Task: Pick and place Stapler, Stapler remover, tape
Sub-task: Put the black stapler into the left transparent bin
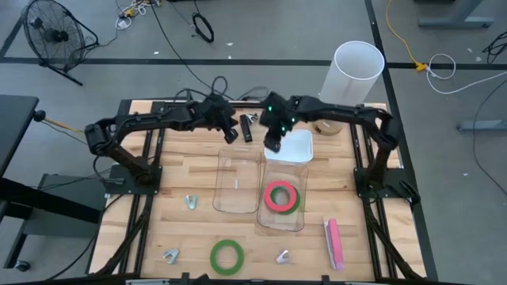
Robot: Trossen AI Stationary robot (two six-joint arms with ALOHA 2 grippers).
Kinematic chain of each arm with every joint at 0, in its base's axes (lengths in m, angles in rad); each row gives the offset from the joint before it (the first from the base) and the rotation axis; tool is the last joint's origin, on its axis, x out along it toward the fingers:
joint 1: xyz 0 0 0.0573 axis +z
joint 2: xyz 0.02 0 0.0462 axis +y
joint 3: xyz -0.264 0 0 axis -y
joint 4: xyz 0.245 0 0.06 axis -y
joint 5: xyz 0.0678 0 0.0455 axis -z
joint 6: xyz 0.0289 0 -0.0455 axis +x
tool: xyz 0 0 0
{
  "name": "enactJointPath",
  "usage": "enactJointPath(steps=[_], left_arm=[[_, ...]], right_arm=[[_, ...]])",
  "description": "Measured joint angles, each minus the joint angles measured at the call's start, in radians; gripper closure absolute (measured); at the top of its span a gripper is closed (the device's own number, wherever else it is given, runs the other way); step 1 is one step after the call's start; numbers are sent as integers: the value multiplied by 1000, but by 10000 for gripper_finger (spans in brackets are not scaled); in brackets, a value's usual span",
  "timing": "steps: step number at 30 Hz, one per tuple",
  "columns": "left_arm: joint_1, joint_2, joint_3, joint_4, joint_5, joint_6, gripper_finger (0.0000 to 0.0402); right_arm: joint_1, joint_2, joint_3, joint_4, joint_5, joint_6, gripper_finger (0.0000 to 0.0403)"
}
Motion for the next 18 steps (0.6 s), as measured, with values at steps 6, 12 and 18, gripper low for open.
enactJointPath(steps=[6, 12, 18], left_arm=[[20, 65, 0, 3, -45, -177, 342], [45, 74, 0, 10, 18, -436, 248], [32, 74, 0, 62, 61, -601, 177]], right_arm=[[142, -28, -61, -6, 51, 54, 247], [244, -28, -74, -3, 180, 88, 241], [312, -28, -74, 20, 222, 96, 240]])
